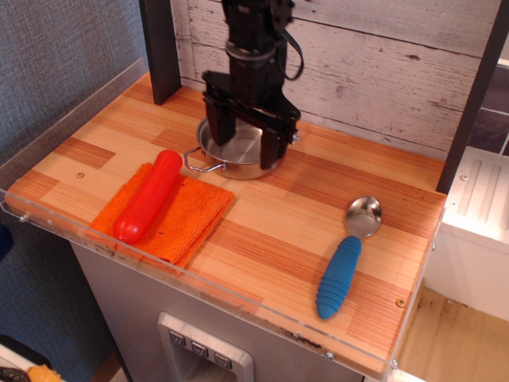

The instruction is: Put the pot above the upper left hand corner of the napkin.

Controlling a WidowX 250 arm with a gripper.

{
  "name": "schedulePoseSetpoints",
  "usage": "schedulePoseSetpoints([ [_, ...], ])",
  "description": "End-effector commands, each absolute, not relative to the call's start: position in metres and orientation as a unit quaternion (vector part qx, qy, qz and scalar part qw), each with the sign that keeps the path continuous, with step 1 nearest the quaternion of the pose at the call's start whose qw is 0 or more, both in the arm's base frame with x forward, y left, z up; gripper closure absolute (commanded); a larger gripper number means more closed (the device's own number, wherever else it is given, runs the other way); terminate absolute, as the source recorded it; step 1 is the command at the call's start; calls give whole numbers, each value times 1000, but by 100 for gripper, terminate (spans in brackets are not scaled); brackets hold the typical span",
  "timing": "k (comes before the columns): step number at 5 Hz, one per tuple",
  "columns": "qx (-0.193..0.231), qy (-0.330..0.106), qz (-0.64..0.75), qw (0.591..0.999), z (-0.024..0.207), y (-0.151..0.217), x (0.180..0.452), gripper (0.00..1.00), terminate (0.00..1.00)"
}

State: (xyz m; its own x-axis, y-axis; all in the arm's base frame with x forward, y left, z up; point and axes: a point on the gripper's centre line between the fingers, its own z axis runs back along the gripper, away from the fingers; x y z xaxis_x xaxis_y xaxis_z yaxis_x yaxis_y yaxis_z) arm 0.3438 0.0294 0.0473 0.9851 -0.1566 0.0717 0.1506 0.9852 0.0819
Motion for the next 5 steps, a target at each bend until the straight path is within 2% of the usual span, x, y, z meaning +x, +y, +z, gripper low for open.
schedulePoseSetpoints([
  [1, 17, -102, -80, 991, 43, 11, 375, 0, 0],
  [2, 0, -116, -87, 989, 36, 8, 377, 100, 0],
  [5, -1, -99, -89, 991, 26, 20, 379, 100, 0],
])
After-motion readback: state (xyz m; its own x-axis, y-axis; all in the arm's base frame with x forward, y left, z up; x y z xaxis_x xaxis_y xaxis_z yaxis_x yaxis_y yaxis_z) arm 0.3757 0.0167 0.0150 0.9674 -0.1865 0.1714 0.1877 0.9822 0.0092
